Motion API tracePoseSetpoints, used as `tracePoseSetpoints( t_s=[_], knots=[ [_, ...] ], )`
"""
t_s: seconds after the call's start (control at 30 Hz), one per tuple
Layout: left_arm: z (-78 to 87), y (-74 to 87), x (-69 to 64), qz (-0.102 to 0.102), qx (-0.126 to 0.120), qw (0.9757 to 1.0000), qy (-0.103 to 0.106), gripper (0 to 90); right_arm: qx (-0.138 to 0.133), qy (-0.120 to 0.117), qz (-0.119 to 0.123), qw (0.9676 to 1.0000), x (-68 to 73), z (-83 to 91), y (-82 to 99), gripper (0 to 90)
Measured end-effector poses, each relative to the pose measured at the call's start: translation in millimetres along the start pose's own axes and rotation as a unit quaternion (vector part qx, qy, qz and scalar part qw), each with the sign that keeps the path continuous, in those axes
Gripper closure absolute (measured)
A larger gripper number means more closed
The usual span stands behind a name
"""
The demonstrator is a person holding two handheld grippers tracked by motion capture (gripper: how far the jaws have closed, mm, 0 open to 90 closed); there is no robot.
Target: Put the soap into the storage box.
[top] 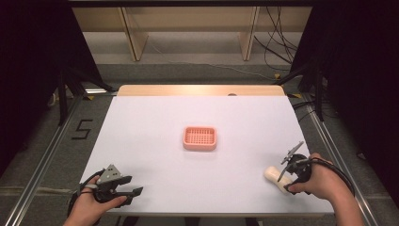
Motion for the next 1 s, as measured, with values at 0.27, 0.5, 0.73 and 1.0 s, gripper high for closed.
tracePoseSetpoints(
  t_s=[0.27, 0.5, 0.73, 1.0],
  knots=[
    [0.4, 0.4, -1.4, 0.015, 0.001, 0.9999, 0.001, 37.1, 0.013, -0.018, 0.013, 0.9997, -1.3, -10.3, -14.8, 33.5],
    [0.6, 0.0, -0.3, 0.004, -0.003, 1.0000, 0.002, 37.1, 0.024, -0.031, 0.016, 0.9991, -1.8, -16.7, -24.7, 35.7],
    [0.5, -0.7, -1.9, 0.012, -0.008, 0.9999, 0.005, 37.1, 0.037, -0.037, 0.020, 0.9984, -4.4, -20.9, -30.5, 38.2],
    [0.7, -0.7, 1.3, -0.005, -0.005, 1.0000, -0.001, 37.1, 0.056, -0.045, 0.010, 0.9974, -6.7, -24.8, -34.8, 39.8]
  ],
)
Point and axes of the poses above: each handheld gripper's, and its own axes: z roughly backward along the jaws, y roughly out of its underside, x roughly to its left, the point moved 5 cm from there along -z, roughly forward along the jaws, and after that the axes turned 13 degrees about -y, right-handed, at the moved point
